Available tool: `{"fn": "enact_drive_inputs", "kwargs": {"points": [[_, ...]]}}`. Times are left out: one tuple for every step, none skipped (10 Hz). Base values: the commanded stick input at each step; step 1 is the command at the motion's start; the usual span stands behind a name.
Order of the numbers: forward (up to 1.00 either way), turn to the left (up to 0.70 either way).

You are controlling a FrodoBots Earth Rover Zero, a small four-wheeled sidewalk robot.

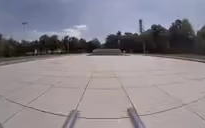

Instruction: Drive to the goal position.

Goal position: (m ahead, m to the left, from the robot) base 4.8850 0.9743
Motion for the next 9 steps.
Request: {"fn": "enact_drive_inputs", "kwargs": {"points": [[0.7, 0.0], [0.7, 0.0], [0.7, 0.0], [0.7, 0.0], [0.7, 0.0], [0.7, 0.0], [0.7, 0.0], [0.7, 0.0], [0.7, 0.0]]}}
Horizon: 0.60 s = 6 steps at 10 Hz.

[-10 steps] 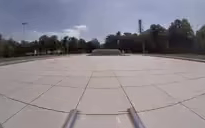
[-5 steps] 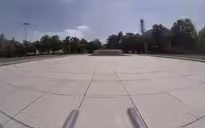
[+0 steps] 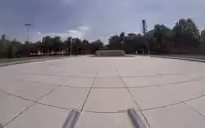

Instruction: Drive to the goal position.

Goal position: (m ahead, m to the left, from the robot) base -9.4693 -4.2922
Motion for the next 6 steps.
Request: {"fn": "enact_drive_inputs", "kwargs": {"points": [[0.7, 0.0], [0.7, 0.0], [0.7, 0.0], [0.7, 0.0], [0.7, 0.0], [0.7, 0.0]]}}
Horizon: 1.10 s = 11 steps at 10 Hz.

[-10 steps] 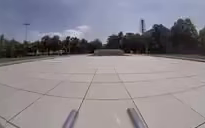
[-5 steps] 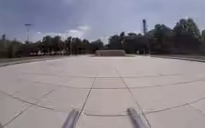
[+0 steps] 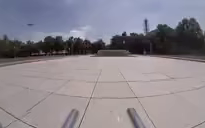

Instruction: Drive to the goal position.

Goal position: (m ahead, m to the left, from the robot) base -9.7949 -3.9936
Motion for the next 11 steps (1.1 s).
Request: {"fn": "enact_drive_inputs", "kwargs": {"points": [[0.7, 0.0], [0.7, 0.0], [0.7, 0.0], [0.7, 0.0], [0.7, 0.0], [0.7, 0.0], [0.7, 0.0], [0.7, 0.0], [0.7, 0.0], [0.7, 0.0], [0.7, 0.0]]}}
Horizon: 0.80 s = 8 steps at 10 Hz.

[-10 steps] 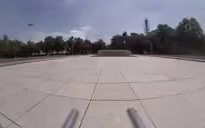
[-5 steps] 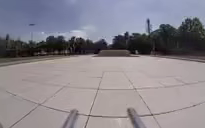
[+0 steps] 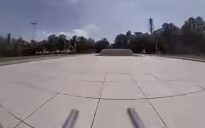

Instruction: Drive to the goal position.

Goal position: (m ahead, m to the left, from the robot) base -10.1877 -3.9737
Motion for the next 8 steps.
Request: {"fn": "enact_drive_inputs", "kwargs": {"points": [[0.7, 0.0], [0.7, 0.0], [0.7, 0.0], [0.7, -0.08], [0.7, -0.3], [0.7, -0.33], [0.7, -0.32], [0.66, 0.0]]}}
